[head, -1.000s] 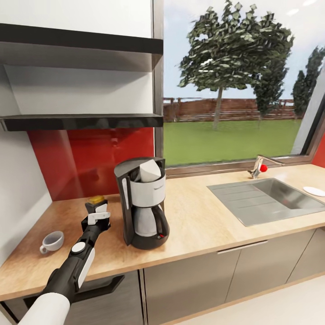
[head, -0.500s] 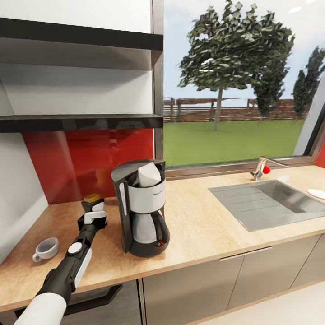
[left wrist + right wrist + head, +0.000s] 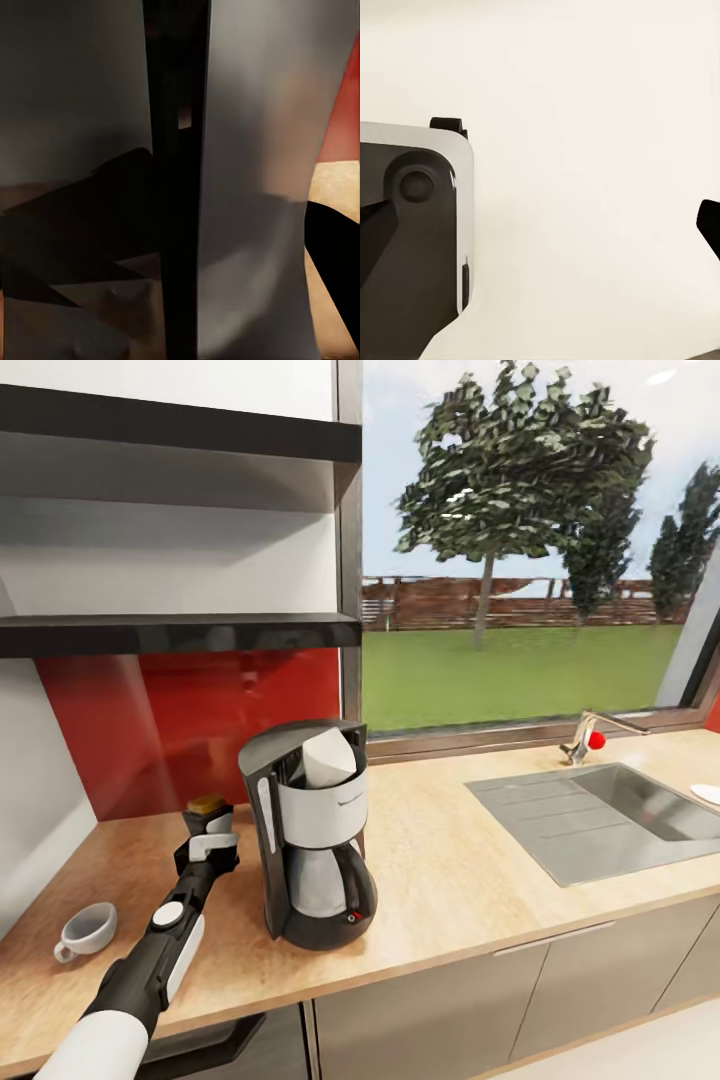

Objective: Set up a coffee station on the kitchen countertop: keep the coffee maker on the countertop, move the bottle of coffee from the kitchen shelf to the counter next to the coffee maker, place a paper coffee filter on top of the coffee maker, put the saucer next to the coffee maker with the coffee cup on the saucer, and place the electric kettle next to the coffee maker.

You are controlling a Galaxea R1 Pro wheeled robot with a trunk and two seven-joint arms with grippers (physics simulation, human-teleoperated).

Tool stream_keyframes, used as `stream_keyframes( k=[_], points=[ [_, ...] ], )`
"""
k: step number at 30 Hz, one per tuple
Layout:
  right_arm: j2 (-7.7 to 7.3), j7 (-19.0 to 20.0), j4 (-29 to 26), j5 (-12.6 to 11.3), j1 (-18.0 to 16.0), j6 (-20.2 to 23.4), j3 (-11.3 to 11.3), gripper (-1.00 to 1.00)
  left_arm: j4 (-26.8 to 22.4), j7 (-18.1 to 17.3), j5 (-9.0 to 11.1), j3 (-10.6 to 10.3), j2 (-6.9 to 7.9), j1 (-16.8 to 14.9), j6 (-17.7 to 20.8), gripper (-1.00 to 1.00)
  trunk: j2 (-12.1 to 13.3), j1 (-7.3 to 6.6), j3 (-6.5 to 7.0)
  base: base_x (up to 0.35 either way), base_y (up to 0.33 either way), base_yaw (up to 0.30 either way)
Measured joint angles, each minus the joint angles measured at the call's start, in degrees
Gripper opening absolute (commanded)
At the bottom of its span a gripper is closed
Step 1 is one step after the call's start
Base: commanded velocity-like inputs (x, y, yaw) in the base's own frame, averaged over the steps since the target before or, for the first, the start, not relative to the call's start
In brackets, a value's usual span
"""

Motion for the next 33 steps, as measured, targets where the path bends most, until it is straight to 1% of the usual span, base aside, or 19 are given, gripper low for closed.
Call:
stream_keyframes(
  k=[9, 17, 25, 28, 33],
  points=[
    [0.08, 0.0, 0.0, 0.0, 0.0, 0.01, 0.0, 1.0, 0.56, -0.08, -0.12, -0.3, -0.06, 0.02, -0.14, -1.0, 0.0, 0.0, 0.0, 0.002, 0.0, 0.0],
    [0.33, 0.0, -0.01, -0.09, 0.03, 0.15, -0.09, 1.0, 0.65, -0.12, -0.25, -0.73, 0.05, 0.06, -0.18, -1.0, -3.11, 1.74, -1.85, 0.0, 0.0, 0.0],
    [0.34, 0.0, -0.13, -0.09, 0.03, 0.16, -0.11, 1.0, 0.65, -0.14, -0.28, -0.76, 0.03, 0.06, -0.18, -1.0, -6.33, 3.51, -4.02, 0.0, 0.0, 0.0],
    [0.34, 0.0, -0.2, -0.09, 0.03, 0.16, -0.16, 1.0, 0.65, -0.16, -1.13, -0.8, 0.01, 0.03, -0.18, -1.0, -7.54, 4.17, -4.75, 0.0, 0.0, 0.0],
    [0.34, 0.0, -0.21, -0.02, 0.03, 0.13, -0.13, 1.0, 0.93, -0.15, -3.76, -0.85, -0.11, 0.05, -0.19, -1.0, -7.56, 4.17, -4.83, 0.0, 0.0, 0.0]
  ],
)
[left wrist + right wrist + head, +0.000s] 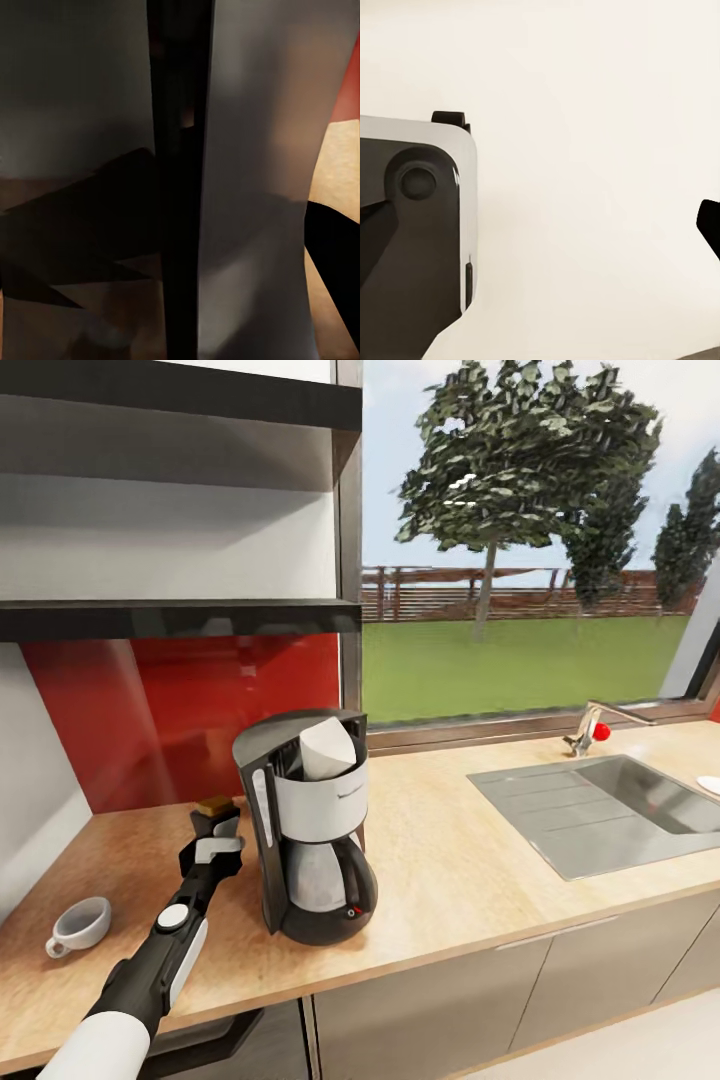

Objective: Set up a coffee station on the kitchen countertop: keep the coffee maker on the countertop, move the bottle of coffee from the kitchen shelf to the counter next to the coffee maker, place a paper coffee filter on top of the coffee maker, put the saucer next to the coffee maker with the coffee cup on the saucer, and place the electric kettle next to the coffee maker.

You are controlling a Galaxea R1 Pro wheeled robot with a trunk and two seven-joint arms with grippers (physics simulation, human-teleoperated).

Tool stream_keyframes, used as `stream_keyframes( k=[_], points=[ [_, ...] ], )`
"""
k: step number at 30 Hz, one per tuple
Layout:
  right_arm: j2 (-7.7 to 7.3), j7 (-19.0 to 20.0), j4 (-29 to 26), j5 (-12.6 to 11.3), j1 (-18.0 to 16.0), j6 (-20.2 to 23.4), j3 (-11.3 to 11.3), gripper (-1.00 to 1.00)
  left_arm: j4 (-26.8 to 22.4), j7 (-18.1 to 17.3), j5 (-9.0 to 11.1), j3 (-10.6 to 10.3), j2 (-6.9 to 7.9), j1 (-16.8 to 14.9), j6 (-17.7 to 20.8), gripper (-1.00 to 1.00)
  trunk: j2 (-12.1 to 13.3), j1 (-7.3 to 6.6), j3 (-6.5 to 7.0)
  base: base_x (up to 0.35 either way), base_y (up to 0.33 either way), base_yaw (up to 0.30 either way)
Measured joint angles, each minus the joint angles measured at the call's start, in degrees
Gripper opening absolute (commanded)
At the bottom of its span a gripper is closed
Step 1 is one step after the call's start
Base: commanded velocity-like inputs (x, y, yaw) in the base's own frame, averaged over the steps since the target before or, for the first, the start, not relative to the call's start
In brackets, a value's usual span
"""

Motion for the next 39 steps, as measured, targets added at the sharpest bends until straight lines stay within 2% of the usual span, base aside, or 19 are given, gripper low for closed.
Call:
stream_keyframes(
  k=[7, 36, 37, 39],
  points=[
    [0.0, 0.0, -0.03, 0.01, 0.0, -0.05, 0.03, 1.0, 1.6, 0.06, -0.64, 0.02, -0.02, -0.07, -0.07, -1.0, 0.0, 0.0, -0.01, 0.0, 0.0, 0.0],
    [0.08, 0.0, -0.09, 0.02, 0.0, -0.05, 0.04, 1.0, 1.82, 0.14, -0.09, 0.3, -1.03, 0.0, 0.02, -1.0, 0.0, 0.0, -0.01, 0.0, 0.0, 0.0],
    [0.08, 0.0, -0.09, 0.02, 0.0, -0.05, 0.04, 1.0, 1.82, 0.14, -0.09, 0.28, -1.05, -0.01, 0.02, 1.0, 0.0, 0.0, -0.01, 0.0, 0.0, 0.0],
    [0.08, 0.0, -0.11, 0.02, 0.0, -0.05, 0.03, 1.0, 1.82, 0.12, -0.08, 0.23, -1.09, -0.04, 0.02, 1.0, 0.0, 0.0, -0.01, 0.0, 0.0, 0.0]
  ],
)
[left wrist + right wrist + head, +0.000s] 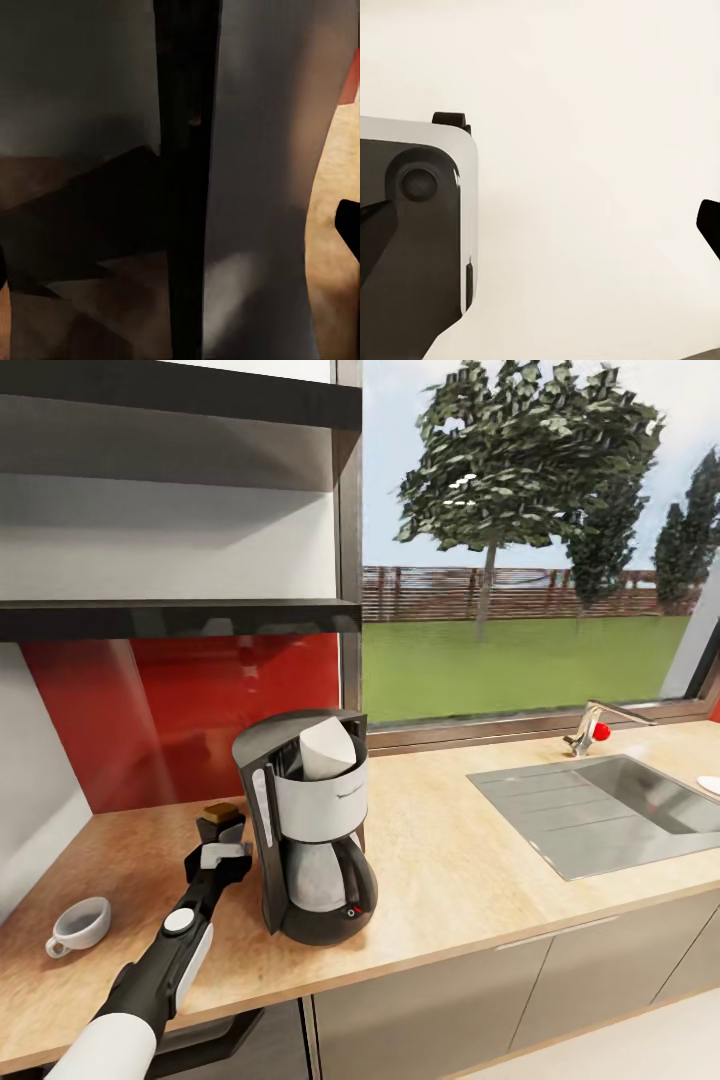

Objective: Set up a coffee station on the kitchen countertop: keep the coffee maker on the countertop, move the bottle of coffee from the kitchen shelf to the counter next to the coffee maker, place a paper coffee filter on top of the coffee maker, put the saucer next to the coffee maker with the coffee cup on the saucer, and place the electric kettle next to the coffee maker.

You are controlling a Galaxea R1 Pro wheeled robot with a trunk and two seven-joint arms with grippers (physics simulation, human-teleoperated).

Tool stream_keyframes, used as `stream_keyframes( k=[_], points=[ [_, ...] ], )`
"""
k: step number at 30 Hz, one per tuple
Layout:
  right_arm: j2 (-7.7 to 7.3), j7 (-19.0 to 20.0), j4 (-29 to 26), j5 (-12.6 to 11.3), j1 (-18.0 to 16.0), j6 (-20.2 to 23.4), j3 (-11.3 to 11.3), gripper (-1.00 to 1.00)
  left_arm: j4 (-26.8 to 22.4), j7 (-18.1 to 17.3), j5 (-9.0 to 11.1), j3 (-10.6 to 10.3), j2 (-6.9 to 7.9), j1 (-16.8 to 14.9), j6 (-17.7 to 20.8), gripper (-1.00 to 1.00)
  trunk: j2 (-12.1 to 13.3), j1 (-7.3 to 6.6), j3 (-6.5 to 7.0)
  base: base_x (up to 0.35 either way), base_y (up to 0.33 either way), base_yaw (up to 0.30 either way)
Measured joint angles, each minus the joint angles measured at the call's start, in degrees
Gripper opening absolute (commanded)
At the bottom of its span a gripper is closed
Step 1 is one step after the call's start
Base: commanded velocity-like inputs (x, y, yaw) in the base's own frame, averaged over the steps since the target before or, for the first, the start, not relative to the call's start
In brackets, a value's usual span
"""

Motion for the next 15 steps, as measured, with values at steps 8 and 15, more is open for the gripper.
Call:
stream_keyframes(
  k=[8, 15],
  points=[
    [0.0, 0.0, -0.02, 0.0, 0.0, 0.0, 0.0, 1.0, 0.0, 0.0, 0.07, 0.07, 0.06, -0.01, -0.01, 1.0, 0.0, 0.0, 0.0, 0.0, 0.0, 0.0],
    [-0.04, 0.0, -0.02, 0.0, 0.0, 0.0, -0.07, 1.0, 0.0, 0.0, 0.08, 0.07, 0.07, 0.0, -0.08, 1.0, 0.0, 0.0, 0.0, 0.0, 0.0, 0.0]
  ],
)
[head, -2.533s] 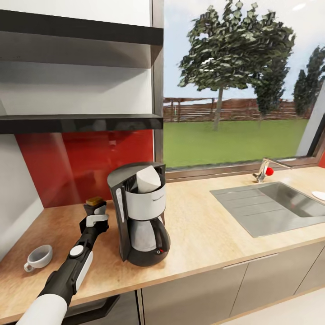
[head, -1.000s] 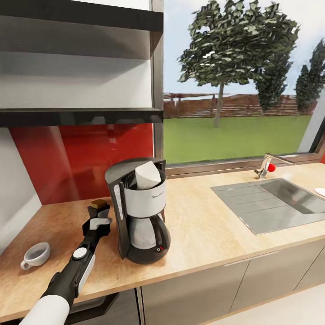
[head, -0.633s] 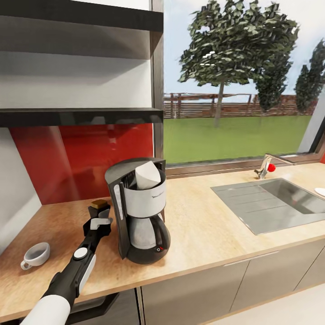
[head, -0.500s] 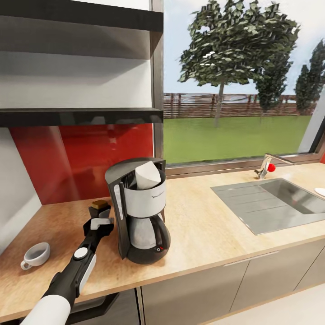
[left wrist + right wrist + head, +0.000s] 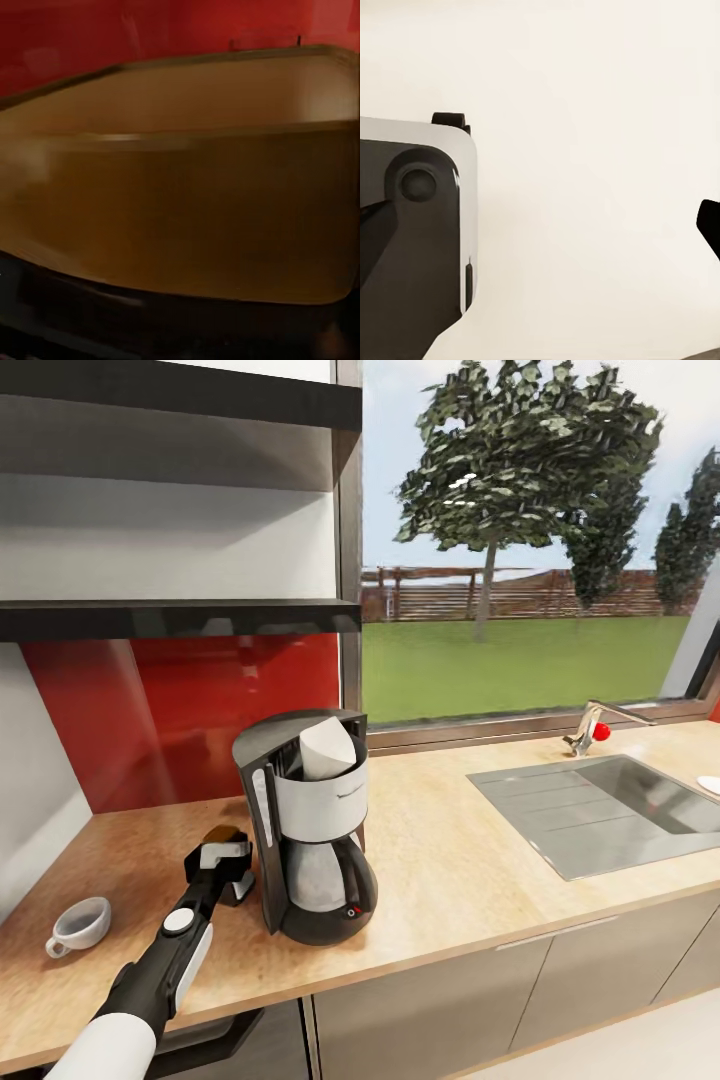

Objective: Set up a coffee station on the kitchen countertop: keep the coffee maker on the countertop, move the bottle of coffee from the kitchen shelf to the counter next to the coffee maker, place a paper coffee filter on top of the coffee maker, put the saucer next to the coffee maker with the coffee cup on the saucer, and place the electric kettle next to the coffee maker.

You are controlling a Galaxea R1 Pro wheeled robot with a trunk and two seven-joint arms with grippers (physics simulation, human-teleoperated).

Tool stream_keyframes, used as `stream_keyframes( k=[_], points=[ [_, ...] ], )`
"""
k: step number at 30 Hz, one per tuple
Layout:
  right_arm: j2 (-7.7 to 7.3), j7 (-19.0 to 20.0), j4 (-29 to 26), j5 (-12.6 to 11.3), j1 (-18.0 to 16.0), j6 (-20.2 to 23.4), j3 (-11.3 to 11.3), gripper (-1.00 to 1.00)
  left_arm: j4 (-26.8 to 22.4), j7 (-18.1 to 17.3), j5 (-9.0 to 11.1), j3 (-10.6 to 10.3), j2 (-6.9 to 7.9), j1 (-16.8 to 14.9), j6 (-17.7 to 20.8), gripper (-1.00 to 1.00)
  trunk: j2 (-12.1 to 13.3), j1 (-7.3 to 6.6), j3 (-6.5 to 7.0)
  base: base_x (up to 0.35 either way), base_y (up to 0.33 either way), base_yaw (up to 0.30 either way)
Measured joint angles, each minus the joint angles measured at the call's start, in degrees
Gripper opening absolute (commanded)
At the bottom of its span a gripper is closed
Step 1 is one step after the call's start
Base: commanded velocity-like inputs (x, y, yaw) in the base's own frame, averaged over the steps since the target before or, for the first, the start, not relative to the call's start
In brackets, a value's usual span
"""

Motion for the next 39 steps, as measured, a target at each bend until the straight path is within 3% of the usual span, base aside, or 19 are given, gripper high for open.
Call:
stream_keyframes(
  k=[26, 39],
  points=[
    [0.0, 0.0, 0.0, 0.0, 0.0, 0.08, -0.02, 1.0, -0.14, 0.0, -0.08, 0.0, -0.08, 0.05, -0.01, 1.0, 0.0, 0.0, 0.0, -0.041, 0.0, 0.0],
    [0.01, 0.0, 0.0, 0.0, 0.0, 0.05, -0.02, 1.0, -0.18, 0.0, -0.08, -0.05, -0.09, 0.05, -0.01, 1.0, 0.0, 0.01, 0.0, -0.186, 0.0, 0.0]
  ],
)
